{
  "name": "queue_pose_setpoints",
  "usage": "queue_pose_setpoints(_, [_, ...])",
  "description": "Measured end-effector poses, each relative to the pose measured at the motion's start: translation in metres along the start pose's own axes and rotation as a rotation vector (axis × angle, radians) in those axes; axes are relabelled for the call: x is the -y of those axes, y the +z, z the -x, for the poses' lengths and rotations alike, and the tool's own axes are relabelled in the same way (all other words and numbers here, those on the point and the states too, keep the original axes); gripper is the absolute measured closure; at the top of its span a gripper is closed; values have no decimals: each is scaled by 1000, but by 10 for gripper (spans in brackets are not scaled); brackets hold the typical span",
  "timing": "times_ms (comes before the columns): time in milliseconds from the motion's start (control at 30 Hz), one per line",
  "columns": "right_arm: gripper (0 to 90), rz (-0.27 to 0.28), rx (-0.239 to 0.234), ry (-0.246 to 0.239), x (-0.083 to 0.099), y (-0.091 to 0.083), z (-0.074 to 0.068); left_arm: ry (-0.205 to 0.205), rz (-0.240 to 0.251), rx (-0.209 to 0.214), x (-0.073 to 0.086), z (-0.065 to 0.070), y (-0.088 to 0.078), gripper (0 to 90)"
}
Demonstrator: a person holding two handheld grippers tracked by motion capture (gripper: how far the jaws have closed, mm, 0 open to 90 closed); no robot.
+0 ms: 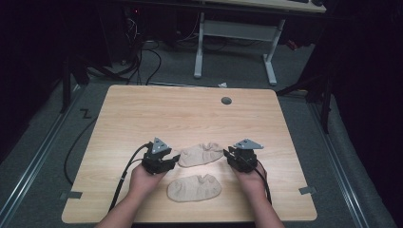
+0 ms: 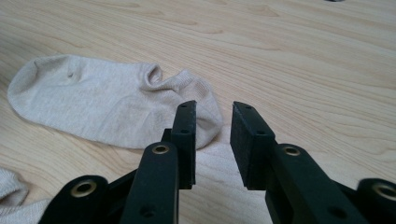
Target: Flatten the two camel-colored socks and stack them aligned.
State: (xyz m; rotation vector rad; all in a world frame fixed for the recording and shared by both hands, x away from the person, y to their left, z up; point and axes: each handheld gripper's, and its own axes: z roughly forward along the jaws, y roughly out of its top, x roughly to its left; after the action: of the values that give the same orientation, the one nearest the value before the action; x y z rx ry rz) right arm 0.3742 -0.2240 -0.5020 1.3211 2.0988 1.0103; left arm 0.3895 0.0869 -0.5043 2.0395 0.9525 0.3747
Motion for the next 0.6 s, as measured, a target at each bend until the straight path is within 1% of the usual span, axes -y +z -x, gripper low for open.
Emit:
queue_pose_setpoints(33, [695, -4, -8, -2, -1, 3, 1, -4, 1, 2, -1, 0, 2, 530])
queue_pose_setpoints(100, [692, -9, -10, -4, -2, 5, 1, -10, -2, 3, -4, 1, 7, 530])
queue_pose_setpoints(133, [689, -15, -12, -5, -4, 8, 1, -9, -8, 2, -6, 1, 9, 530])
queue_pose_setpoints(167, [687, -8, -12, -11, -7, 10, 2, -6, -13, 1, -7, 3, 12, 530])
queue_pose_setpoints(200, [680, -10, -15, -5, -8, 11, 3, -4, -14, 0, -8, 3, 14, 530])
queue_pose_setpoints(233, [676, -19, -19, -4, -9, 13, 3, 4, -27, -10, -10, 4, 19, 531])
queue_pose_setpoints(267, [674, -23, -16, -7, -10, 15, 3, 4, -27, -10, -10, 4, 19, 531])
queue_pose_setpoints(300, [665, -30, -19, -4, -12, 17, 4, -6, -30, -9, -11, 5, 23, 531])
queue_pose_setpoints(333, [653, -36, -23, 0, -13, 19, 3, -6, -30, -9, -11, 5, 23, 530])
queue_pose_setpoints(367, [646, -42, -25, -5, -15, 22, 2, 1, -34, -20, -12, 5, 28, 530])
queue_pose_setpoints(433, [644, -42, -22, -14, -16, 24, 1, -2, -44, -18, -11, 5, 31, 530])
queue_pose_setpoints(467, [644, -47, -17, -18, -17, 26, -1, -12, -52, -9, -10, 6, 34, 530])
queue_pose_setpoints(500, [644, -60, -12, -13, -18, 31, 0, -17, -61, -3, -8, 8, 37, 534])
queue_pose_setpoints(533, [644, -60, -12, -13, -18, 31, 0, -17, -61, -3, -8, 8, 37, 539])
queue_pose_setpoints(567, [646, -85, -15, 1, -16, 37, 1, -13, -61, -12, -4, 12, 38, 546])
queue_pose_setpoints(600, [646, -85, -15, 1, -16, 37, 1, -13, -61, -12, -4, 12, 38, 558])
